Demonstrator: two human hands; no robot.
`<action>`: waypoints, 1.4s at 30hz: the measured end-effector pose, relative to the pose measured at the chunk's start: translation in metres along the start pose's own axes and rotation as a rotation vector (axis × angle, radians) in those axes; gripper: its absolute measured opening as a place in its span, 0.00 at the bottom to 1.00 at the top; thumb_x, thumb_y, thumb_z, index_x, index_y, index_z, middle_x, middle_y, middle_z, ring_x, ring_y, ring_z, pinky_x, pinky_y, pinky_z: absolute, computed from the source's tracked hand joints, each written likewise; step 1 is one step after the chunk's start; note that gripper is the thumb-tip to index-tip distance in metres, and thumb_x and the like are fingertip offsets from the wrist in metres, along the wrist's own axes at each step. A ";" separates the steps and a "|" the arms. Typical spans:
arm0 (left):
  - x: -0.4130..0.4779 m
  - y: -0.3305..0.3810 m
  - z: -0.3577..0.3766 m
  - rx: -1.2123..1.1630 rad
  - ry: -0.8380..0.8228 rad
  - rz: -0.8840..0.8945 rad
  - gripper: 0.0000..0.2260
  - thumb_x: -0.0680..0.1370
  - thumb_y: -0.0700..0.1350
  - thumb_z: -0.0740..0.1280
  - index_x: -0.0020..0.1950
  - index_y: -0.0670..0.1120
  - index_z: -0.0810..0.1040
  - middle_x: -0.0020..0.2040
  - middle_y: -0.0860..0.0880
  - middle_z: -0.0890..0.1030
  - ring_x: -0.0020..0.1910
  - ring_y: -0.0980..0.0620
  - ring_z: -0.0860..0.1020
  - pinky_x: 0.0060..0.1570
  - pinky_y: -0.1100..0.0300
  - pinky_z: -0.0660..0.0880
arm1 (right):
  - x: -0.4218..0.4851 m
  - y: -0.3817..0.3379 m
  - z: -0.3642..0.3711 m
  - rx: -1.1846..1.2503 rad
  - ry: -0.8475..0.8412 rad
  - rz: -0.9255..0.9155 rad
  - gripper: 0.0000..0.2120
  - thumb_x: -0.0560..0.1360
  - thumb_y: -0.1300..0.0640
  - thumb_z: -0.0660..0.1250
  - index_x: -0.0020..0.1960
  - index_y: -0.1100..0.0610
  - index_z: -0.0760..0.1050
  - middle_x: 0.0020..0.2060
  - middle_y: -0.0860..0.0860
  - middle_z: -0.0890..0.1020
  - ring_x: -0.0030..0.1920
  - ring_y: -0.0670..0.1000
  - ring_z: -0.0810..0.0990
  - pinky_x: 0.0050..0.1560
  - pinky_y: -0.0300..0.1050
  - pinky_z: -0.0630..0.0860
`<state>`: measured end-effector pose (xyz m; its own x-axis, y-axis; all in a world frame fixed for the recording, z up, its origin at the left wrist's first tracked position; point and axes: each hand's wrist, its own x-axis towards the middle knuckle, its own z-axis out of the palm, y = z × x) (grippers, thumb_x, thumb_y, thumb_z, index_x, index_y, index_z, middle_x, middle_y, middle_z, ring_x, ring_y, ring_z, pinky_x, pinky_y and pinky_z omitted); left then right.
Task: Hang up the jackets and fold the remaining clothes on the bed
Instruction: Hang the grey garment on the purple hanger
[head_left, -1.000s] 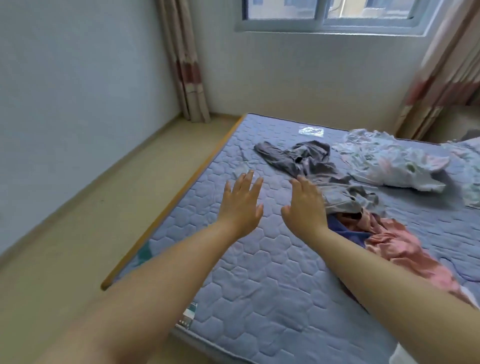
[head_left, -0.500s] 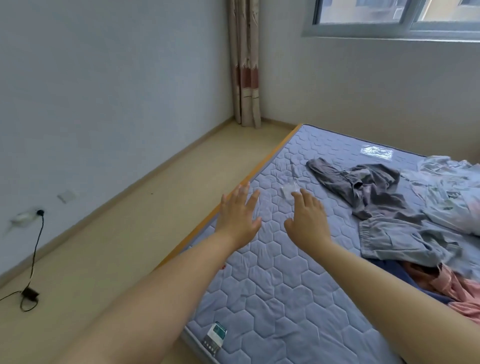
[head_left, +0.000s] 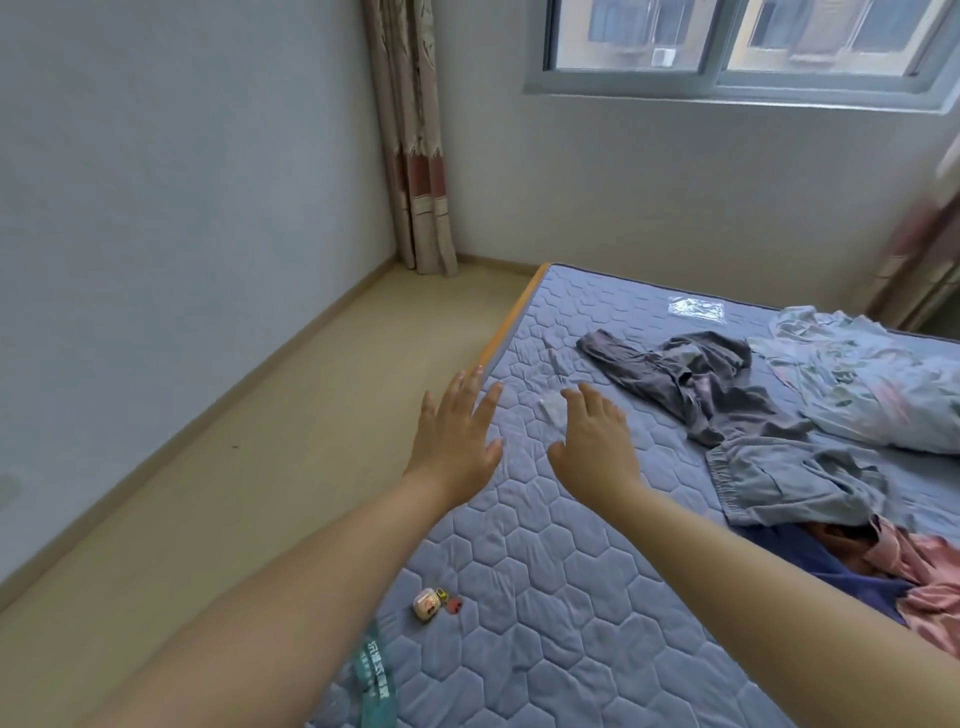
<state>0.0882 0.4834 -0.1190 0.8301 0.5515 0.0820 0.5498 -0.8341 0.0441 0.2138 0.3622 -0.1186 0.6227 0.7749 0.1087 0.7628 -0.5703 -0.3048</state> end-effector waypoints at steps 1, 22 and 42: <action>0.004 -0.018 0.000 0.010 0.008 0.019 0.30 0.81 0.55 0.54 0.79 0.51 0.44 0.79 0.48 0.41 0.77 0.49 0.42 0.73 0.43 0.43 | 0.005 -0.015 0.006 0.000 0.012 0.016 0.31 0.75 0.58 0.61 0.75 0.58 0.55 0.75 0.56 0.55 0.75 0.57 0.54 0.75 0.53 0.49; -0.014 -0.235 -0.022 0.013 0.017 0.003 0.29 0.82 0.55 0.53 0.79 0.50 0.44 0.79 0.47 0.42 0.77 0.47 0.42 0.73 0.42 0.45 | 0.068 -0.237 0.077 -0.090 0.044 -0.132 0.30 0.77 0.55 0.61 0.75 0.59 0.56 0.76 0.56 0.55 0.76 0.57 0.53 0.75 0.55 0.47; -0.005 -0.660 -0.005 0.079 -0.090 -0.006 0.29 0.81 0.60 0.45 0.78 0.52 0.39 0.78 0.47 0.38 0.77 0.45 0.36 0.72 0.40 0.40 | 0.207 -0.585 0.248 -0.210 -0.018 -0.050 0.30 0.81 0.41 0.44 0.79 0.53 0.42 0.78 0.53 0.43 0.77 0.55 0.41 0.73 0.56 0.37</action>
<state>-0.2793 1.0307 -0.1433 0.8300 0.5577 -0.0076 0.5571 -0.8297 -0.0345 -0.1462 0.9239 -0.1523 0.5815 0.8072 0.1016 0.8133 -0.5739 -0.0958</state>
